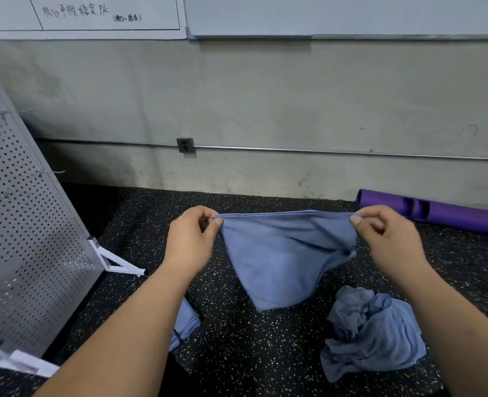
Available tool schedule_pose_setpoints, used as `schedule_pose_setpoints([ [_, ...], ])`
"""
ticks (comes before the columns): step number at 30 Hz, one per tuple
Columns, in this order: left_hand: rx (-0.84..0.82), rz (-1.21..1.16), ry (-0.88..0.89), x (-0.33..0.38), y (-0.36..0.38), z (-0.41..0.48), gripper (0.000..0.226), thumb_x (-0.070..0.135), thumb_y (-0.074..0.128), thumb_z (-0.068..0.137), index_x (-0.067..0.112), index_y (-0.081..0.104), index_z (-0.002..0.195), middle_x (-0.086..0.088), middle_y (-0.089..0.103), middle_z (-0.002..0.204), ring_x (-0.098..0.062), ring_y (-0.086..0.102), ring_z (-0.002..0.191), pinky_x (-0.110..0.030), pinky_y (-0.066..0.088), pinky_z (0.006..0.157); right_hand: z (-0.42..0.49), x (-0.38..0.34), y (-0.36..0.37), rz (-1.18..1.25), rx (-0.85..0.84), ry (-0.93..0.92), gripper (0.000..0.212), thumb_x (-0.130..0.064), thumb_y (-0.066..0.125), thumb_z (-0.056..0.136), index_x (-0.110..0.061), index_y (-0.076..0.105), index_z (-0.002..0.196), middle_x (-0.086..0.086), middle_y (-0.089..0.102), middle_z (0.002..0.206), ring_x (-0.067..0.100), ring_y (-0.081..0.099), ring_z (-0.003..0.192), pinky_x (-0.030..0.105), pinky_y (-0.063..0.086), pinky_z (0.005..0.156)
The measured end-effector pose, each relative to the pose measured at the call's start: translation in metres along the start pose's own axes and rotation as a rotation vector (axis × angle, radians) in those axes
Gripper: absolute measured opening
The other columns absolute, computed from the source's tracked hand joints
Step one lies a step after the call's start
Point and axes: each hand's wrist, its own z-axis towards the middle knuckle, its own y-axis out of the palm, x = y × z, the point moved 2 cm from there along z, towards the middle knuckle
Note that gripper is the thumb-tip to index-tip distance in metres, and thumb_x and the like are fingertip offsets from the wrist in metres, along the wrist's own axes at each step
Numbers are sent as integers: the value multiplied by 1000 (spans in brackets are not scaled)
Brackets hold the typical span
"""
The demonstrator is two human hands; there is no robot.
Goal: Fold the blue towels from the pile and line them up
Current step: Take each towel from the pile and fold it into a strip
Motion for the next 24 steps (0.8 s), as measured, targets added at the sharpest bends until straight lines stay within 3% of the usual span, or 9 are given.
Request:
schedule_pose_setpoints([
  [2, -3, -8, -23, 0, 1, 0, 11, 23, 73, 98, 29, 71, 88, 13, 70, 80, 1, 62, 75, -7, 39, 62, -1, 6, 4, -81, -60, 11, 9, -32, 73, 99, -31, 69, 91, -6, 69, 66, 16, 57, 60, 30, 43, 59],
  [7, 11, -51, -74, -2, 0, 1, 6, 28, 75, 98, 29, 73, 92, 15, 73, 85, 3, 64, 76, -14, 42, 65, 0, 1, -1, 11, 23, 2, 6, -31, 76, 96, -32, 71, 94, -17, 73, 74, 4, 59, 62, 27, 45, 64],
  [10, 1, -138, -142, -6, 2, 3, 4, 28, 78, 96, 26, 76, 92, 10, 74, 82, 1, 61, 64, -19, 43, 63, -1, 3, 0, 11, 19, 19, 3, -32, 76, 96, -31, 74, 95, -19, 74, 77, 0, 61, 64, 25, 45, 65],
  [14, -48, -319, -231, -9, 7, 3, 4, 22, 79, 96, 20, 78, 93, 11, 71, 77, 2, 58, 63, -20, 48, 68, 2, 10, 2, 19, 24, 83, 8, -34, 77, 96, -28, 73, 93, -6, 76, 79, 2, 59, 61, 26, 46, 65],
  [17, -83, -448, -300, -7, 8, 1, 9, 22, 77, 98, 13, 79, 96, 4, 71, 83, 0, 58, 68, -16, 49, 70, 3, 20, 5, 60, -21, 145, 13, -36, 77, 96, -24, 74, 94, -4, 76, 80, 13, 61, 66, 32, 49, 69],
  [20, -102, -535, -369, -7, 10, 1, 13, 23, 76, 98, 11, 80, 95, 0, 79, 91, -3, 63, 74, -23, 54, 79, 3, 24, 8, 201, -58, 211, 15, -34, 76, 97, -20, 75, 97, 10, 76, 81, 21, 56, 66, 37, 46, 68],
  [22, -96, -577, -421, -5, 11, -1, 13, 21, 76, 98, 9, 80, 94, 4, 79, 87, -3, 65, 71, -24, 54, 76, 3, 24, 9, 298, -40, 256, 14, -32, 76, 98, -19, 76, 100, 18, 76, 89, 24, 57, 73, 43, 48, 72],
  [24, -87, -604, -477, -2, 14, -3, 14, 20, 75, 98, 7, 80, 96, 4, 77, 85, -5, 65, 72, -22, 53, 71, 3, 22, 12, 369, -32, 285, 14, -29, 75, 99, -15, 77, 102, 15, 78, 92, 20, 63, 80, 40, 52, 80],
])
